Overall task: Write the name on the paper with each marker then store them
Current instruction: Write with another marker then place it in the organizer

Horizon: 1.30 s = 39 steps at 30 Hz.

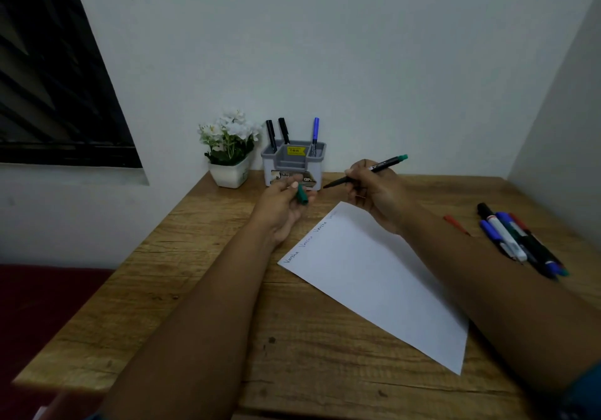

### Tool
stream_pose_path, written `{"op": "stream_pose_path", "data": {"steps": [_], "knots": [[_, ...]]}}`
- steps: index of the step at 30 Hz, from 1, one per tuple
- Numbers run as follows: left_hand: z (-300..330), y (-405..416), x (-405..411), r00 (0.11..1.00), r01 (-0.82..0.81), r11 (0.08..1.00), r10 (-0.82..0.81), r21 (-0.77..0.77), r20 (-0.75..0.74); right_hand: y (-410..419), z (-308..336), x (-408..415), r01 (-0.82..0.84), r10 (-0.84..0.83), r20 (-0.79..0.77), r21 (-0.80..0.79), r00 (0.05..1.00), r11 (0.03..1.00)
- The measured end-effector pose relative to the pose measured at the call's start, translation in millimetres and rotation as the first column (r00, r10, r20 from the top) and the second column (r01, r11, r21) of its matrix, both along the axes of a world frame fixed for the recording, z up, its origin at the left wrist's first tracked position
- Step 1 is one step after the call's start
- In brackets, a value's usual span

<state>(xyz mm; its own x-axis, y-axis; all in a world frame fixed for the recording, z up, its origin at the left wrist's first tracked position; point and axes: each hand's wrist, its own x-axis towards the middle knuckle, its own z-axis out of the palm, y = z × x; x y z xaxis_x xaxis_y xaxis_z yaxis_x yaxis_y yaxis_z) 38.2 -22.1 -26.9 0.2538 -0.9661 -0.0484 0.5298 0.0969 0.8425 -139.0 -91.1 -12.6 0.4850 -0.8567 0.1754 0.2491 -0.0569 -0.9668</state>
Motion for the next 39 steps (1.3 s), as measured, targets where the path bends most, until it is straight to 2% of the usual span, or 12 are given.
{"op": "stream_pose_path", "data": {"steps": [4,6,11,16,18,20,22,31,34,35,37,39], "knots": [[2,-3,7,0.979,-0.068,0.998,0.065,-0.011,-0.192,9,-2,8,0.003,-0.002,0.012,-0.061,1.000,0.998],[1,-3,9,0.969,-0.084,0.996,0.085,0.015,-0.233,12,-3,11,-0.023,0.024,0.027,-0.065,0.999,0.998],[1,-6,3,0.971,-0.124,0.989,0.139,0.085,-0.195,17,-8,19,-0.024,0.008,-0.075,-0.219,0.997,0.975],[1,-4,-1,0.976,-0.103,0.993,0.112,0.059,-0.186,20,-15,21,-0.027,-0.042,-0.179,-0.369,0.983,0.929],[0,-5,-1,0.982,-0.091,0.995,0.097,0.047,-0.161,20,-16,19,-0.023,-0.135,-0.244,-0.550,0.960,0.835],[-2,-3,-4,0.991,-0.068,0.997,0.073,0.044,-0.113,21,-17,18,-0.060,-0.270,-0.299,-0.763,0.915,0.643],[-3,-3,-5,0.994,-0.065,0.997,0.068,0.042,-0.083,22,-17,19,-0.086,-0.323,-0.309,-0.828,0.895,0.554],[1,-6,-8,0.984,-0.120,0.993,0.120,0.006,-0.134,18,-19,21,0.003,-0.217,-0.200,-0.728,0.955,0.686],[5,-5,-2,0.986,-0.153,0.987,0.148,-0.056,-0.079,17,-16,20,-0.030,-0.199,-0.264,-0.667,0.944,0.745],[7,-4,3,0.978,-0.207,0.974,0.203,-0.087,-0.047,18,-13,19,-0.069,-0.177,-0.329,-0.617,0.928,0.784],[11,-1,15,0.943,-0.325,0.934,0.331,-0.148,0.016,19,-6,16,-0.170,-0.018,-0.389,-0.442,0.921,0.881],[13,3,25,0.918,-0.371,0.908,0.390,-0.195,0.072,22,-4,16,-0.242,0.156,-0.302,-0.269,0.940,0.932]]}}
